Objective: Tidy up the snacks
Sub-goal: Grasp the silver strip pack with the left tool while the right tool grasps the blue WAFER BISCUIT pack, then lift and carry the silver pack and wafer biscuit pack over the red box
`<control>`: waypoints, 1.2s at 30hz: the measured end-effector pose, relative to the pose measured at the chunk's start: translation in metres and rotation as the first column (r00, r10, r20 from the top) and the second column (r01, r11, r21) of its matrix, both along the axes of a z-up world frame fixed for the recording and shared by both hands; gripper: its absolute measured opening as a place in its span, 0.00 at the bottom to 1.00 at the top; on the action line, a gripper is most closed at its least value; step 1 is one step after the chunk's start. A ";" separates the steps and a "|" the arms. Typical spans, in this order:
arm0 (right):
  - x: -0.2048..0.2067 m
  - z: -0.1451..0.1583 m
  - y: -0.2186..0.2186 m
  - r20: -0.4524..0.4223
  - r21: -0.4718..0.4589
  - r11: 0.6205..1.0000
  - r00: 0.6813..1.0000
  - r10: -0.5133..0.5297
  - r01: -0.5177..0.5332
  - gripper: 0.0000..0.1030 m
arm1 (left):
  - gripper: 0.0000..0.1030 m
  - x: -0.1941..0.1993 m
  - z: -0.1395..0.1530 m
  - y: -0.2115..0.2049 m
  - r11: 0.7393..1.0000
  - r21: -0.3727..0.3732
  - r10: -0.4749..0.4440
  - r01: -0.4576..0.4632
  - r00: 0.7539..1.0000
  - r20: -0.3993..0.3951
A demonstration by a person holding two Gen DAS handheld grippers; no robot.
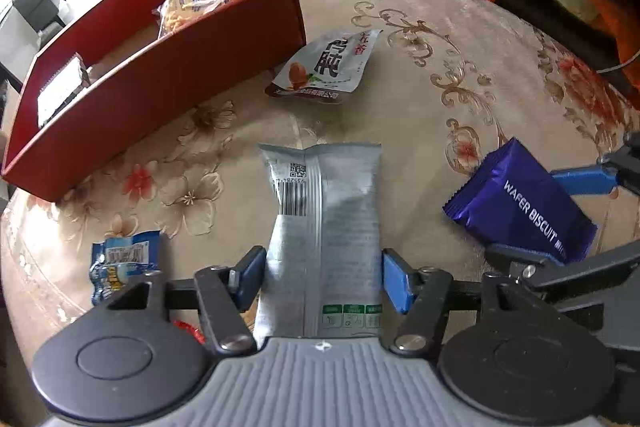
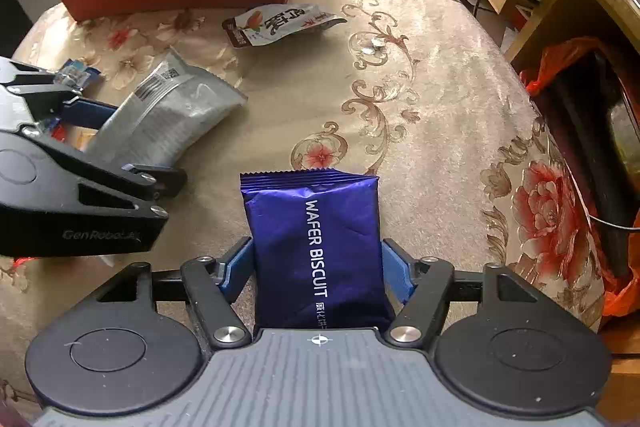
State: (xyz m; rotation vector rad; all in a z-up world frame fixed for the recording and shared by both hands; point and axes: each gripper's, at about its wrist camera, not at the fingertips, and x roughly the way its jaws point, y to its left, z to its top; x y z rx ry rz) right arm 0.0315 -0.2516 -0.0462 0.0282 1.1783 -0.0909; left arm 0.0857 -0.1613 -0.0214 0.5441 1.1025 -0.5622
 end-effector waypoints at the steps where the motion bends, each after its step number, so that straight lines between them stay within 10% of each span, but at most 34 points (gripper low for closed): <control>1: 0.000 0.000 0.000 0.001 -0.003 1.000 1.000 0.000 0.000 0.71 | 0.56 -0.001 0.000 0.001 1.000 0.002 0.000 0.000 1.000 0.003; 36: 0.011 0.031 0.004 0.120 -0.075 0.995 0.991 -0.051 0.061 0.70 | 0.38 0.001 0.025 0.022 0.995 -0.067 0.078 -0.074 0.996 0.048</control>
